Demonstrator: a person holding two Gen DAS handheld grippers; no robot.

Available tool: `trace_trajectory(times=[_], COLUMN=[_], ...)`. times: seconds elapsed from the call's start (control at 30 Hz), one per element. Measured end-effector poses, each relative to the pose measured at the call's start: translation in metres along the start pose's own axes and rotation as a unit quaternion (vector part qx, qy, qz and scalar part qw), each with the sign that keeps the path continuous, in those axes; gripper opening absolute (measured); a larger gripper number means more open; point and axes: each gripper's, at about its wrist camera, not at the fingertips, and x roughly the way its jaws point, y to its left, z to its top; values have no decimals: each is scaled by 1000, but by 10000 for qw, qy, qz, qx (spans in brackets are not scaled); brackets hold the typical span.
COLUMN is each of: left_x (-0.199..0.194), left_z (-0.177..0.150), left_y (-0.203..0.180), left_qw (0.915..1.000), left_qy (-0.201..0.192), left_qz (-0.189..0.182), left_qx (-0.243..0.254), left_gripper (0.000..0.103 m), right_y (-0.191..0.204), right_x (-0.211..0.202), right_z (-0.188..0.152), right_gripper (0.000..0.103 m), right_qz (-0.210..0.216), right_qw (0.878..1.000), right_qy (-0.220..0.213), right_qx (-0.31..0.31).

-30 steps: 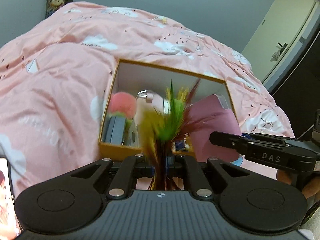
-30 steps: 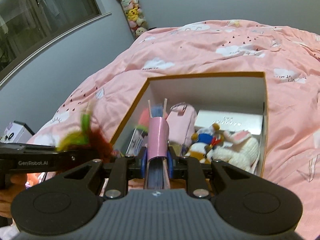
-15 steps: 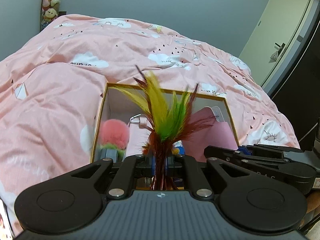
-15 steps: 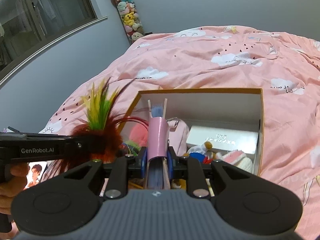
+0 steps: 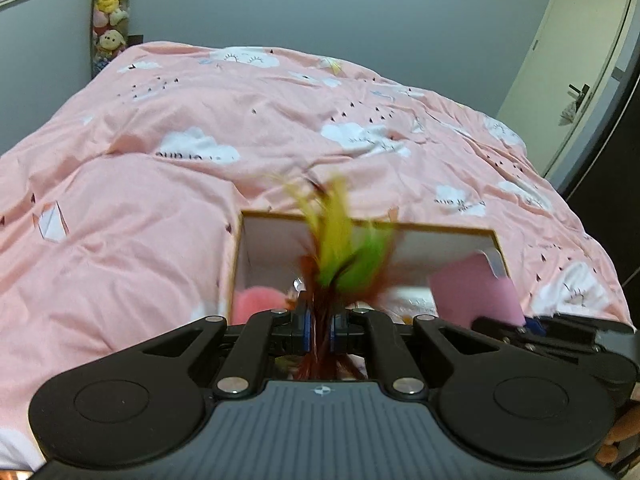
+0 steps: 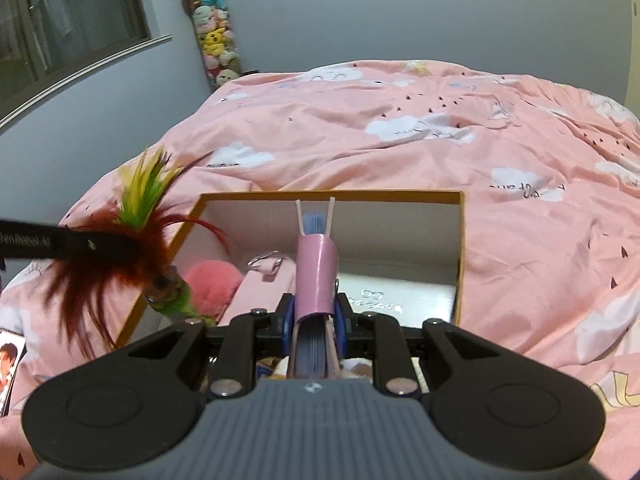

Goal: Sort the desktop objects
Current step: 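Lift the feathered jar with the left tool while the right tool carries the pink card over the box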

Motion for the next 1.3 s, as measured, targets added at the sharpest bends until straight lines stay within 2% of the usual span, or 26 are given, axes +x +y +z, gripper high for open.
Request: trace_trajectory(times=[0.23, 0.43, 0.6, 0.67, 0.9, 0.93, 1.0, 1.03, 1.13, 1.2, 1.3], left_x=[20, 36, 54, 60, 86, 91, 98, 101, 103, 99, 83], left_z=[21, 20, 14, 12, 5, 4, 4, 4, 7, 9, 15], left_y=[8, 10, 10, 7, -10, -11, -10, -9, -3, 0, 1], left_qw=[9999, 9996, 9982, 9973, 9905, 9893, 9874, 9867, 9877, 9892, 9938], left_qy=[47, 211, 380, 382, 453, 479, 514, 523, 510, 442, 273], left_qz=[114, 103, 317, 391, 640, 743, 907, 995, 1021, 989, 637], left_qx=[-19, 138, 349, 483, 1127, 1164, 1190, 1171, 1067, 989, 867], left_gripper=[7, 8, 33, 59, 61, 60, 42, 29, 8, 2, 1], right_y=[-8, -10, -10, -9, -10, -11, -11, -11, -11, -12, -12], right_x=[13, 23, 34, 37, 48, 48, 48, 48, 48, 48, 48], right_z=[1, 0, -1, -1, 1, 1, 0, 0, 0, 0, 0], right_gripper=[22, 22, 22, 22, 22, 23, 23, 23, 23, 23, 23], right_qz=[67, 163, 290, 352, 455, 460, 467, 478, 498, 519, 526], right_qw=[9999, 9995, 9988, 9985, 9977, 9977, 9976, 9976, 9975, 9974, 9973], right_qy=[78, 169, 276, 302, 331, 331, 319, 313, 305, 301, 298], right_qx=[137, 212, 288, 299, 367, 379, 388, 392, 401, 409, 405])
